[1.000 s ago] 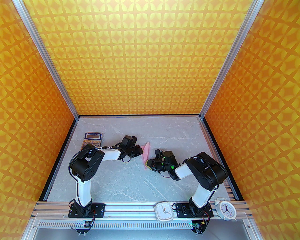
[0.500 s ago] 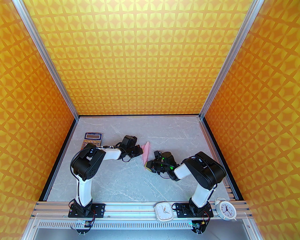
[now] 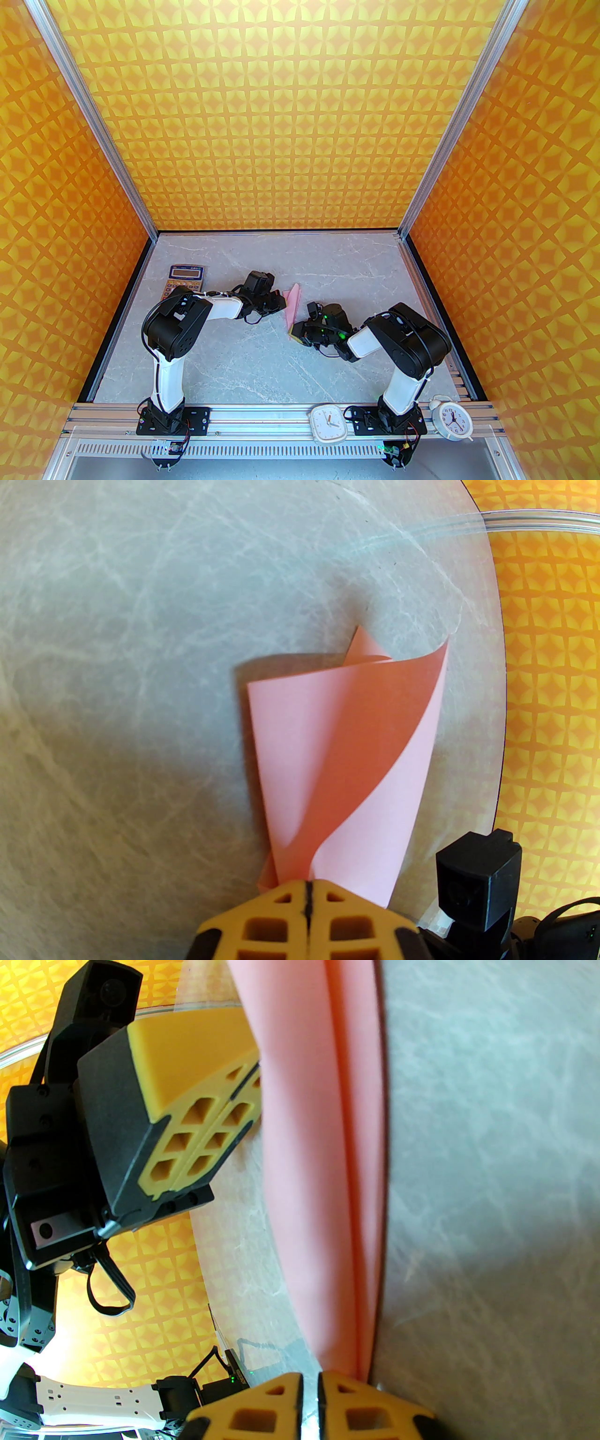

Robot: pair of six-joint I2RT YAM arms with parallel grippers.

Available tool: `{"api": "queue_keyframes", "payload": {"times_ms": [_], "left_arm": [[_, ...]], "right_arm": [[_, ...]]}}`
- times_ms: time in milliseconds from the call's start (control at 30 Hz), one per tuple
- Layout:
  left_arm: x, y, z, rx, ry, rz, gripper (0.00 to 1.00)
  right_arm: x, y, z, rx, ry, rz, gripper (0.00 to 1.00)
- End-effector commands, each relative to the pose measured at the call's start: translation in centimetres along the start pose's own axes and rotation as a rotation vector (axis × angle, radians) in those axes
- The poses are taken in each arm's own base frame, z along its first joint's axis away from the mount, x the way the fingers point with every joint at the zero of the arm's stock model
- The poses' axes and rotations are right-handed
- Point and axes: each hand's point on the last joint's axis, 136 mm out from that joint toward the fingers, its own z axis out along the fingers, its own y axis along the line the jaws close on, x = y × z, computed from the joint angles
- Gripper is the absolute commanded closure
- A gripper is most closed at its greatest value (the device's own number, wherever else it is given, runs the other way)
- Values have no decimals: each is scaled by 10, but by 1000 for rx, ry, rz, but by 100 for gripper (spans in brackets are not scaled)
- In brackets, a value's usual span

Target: Fold a paper plane with a square sheet of paper (fold left side to right side)

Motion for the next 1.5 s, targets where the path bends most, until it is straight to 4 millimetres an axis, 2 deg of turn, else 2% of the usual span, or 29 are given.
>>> {"api": "queue_keyframes", "payload": {"times_ms": [0,300,500,900,1167,1467], "left_arm": [[-2,2,3,-4,21,13,99],[-1,3,4,-11,27,13,99],[-1,5,6,-15,30,12,99],[-3,4,6,-20,36,23,99],[-4,3,7,-26,41,32,99],[-1,11,13,-48,64,21,99]], "right_arm": [[7,-19,5,79,27,29,86],[8,-39,2,189,24,62,87],[6,-45,1,246,22,68,88],[8,-69,-10,416,22,126,90],[8,-71,-13,451,25,137,90],[8,-72,-16,475,21,127,91]]}}
